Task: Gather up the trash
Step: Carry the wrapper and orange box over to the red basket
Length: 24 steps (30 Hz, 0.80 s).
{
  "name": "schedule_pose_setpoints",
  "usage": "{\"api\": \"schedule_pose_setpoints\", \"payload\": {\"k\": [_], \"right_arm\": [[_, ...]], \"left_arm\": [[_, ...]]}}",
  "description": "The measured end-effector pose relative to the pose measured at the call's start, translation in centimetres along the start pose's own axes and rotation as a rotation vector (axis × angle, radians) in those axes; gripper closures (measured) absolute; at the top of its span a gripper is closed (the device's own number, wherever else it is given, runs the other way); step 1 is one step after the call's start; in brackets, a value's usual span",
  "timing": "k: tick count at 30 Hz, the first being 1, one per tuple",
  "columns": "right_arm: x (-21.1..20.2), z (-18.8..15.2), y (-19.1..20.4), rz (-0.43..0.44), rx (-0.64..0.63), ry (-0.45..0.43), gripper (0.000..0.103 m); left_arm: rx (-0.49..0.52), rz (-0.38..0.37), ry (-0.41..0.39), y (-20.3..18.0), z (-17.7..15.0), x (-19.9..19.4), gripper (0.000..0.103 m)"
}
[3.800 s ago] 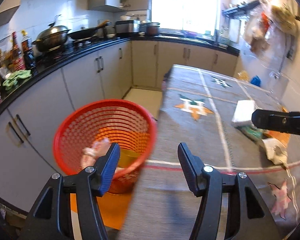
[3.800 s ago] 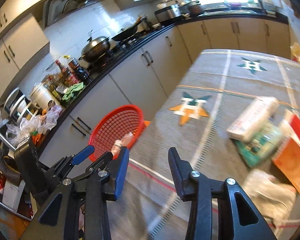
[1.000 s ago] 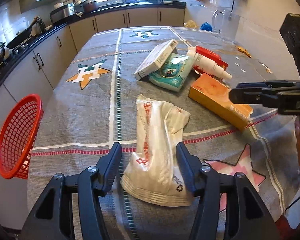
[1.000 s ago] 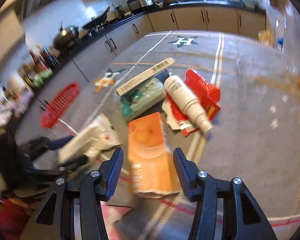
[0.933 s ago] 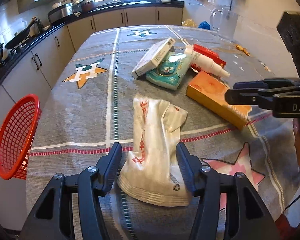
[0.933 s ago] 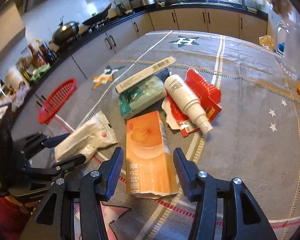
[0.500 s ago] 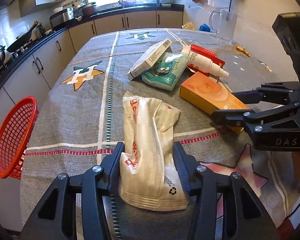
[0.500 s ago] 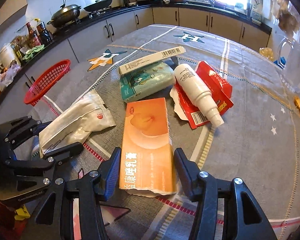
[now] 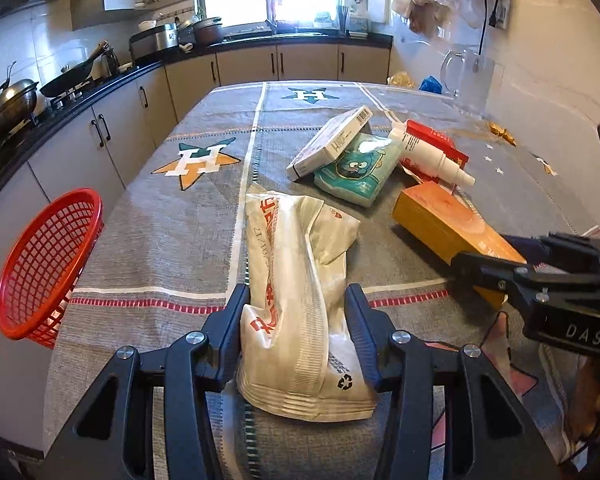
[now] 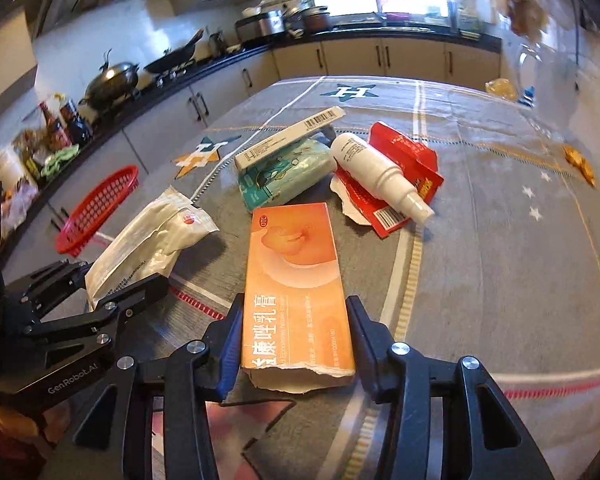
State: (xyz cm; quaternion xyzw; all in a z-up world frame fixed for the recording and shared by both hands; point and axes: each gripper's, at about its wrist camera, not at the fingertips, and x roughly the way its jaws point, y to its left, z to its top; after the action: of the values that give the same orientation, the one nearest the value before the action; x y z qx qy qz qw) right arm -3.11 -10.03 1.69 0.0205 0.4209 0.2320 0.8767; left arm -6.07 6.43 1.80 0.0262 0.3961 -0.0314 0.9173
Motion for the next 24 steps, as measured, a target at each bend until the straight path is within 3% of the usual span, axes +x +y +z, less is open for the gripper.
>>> {"api": "schedule_pose_setpoints", "payload": {"k": [9,24], "right_arm": [[-1.0,-0.2,-0.6,-0.025,0.047,-0.055,0.051],[-1.3,-0.2,0.5,-0.097,-0.011,-0.078,0.051]], "left_arm": [[-0.012,0.01,-0.02,0.2,0.0,-0.1,0.056],[0.0,0.022,-0.049,0.0,-0.2,-0.6,0.055]]}}
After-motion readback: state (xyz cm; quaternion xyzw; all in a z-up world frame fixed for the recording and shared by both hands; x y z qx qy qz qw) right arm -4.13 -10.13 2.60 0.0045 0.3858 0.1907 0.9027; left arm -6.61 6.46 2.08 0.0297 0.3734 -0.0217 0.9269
